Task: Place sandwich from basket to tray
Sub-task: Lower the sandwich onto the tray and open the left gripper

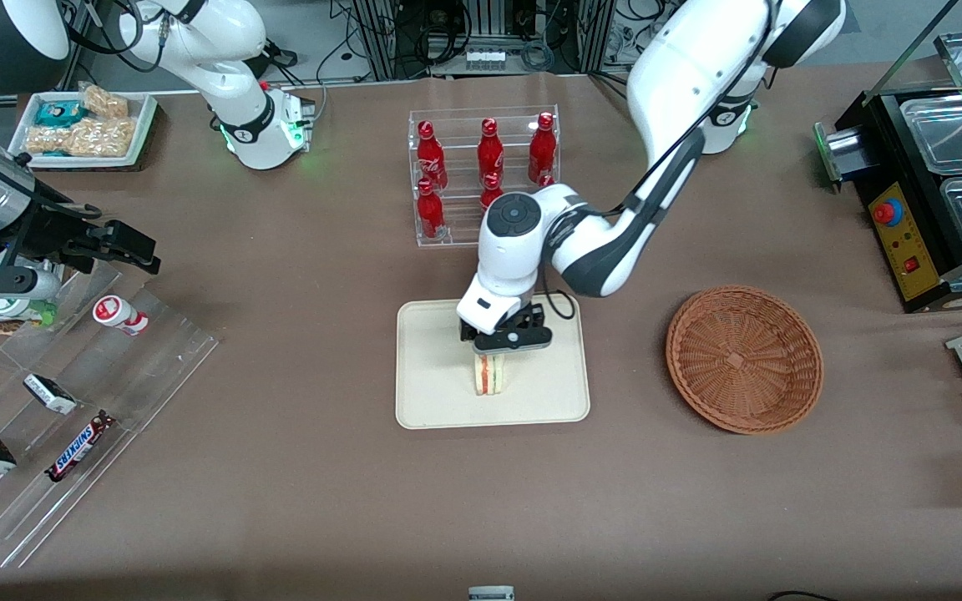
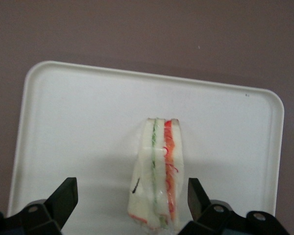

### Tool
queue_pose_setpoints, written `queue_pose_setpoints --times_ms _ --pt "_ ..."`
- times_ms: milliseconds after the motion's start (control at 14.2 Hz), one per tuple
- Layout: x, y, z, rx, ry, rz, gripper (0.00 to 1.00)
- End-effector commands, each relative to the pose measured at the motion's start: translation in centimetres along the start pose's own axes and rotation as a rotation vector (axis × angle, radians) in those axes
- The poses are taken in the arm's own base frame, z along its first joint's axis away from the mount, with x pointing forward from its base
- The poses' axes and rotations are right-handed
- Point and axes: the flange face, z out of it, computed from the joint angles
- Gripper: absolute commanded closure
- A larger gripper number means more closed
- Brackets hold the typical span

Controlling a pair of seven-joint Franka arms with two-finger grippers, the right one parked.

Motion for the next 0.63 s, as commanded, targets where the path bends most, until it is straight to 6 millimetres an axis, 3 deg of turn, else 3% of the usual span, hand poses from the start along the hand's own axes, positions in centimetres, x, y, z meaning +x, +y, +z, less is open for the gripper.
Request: queue_pose_setpoints --times_ms 0,70,141,281,422,562 --pt "1.5 -1.6 -6.5 0.046 0.04 -0.022 0.0" --pt "1.6 -1.9 -8.1 0.05 0.046 -0.028 0.0" --pt "3.2 -3.6 -9.6 0.045 0.022 -0.088 0.0" --pt "4.2 -5.4 -12.2 0.066 0.015 -0.026 0.0" --pt "6.9 -10.2 -13.3 0.127 -0.064 -0.074 0.0" --pt "8.3 -14.0 -14.1 0.154 -0.118 -0.063 0.0"
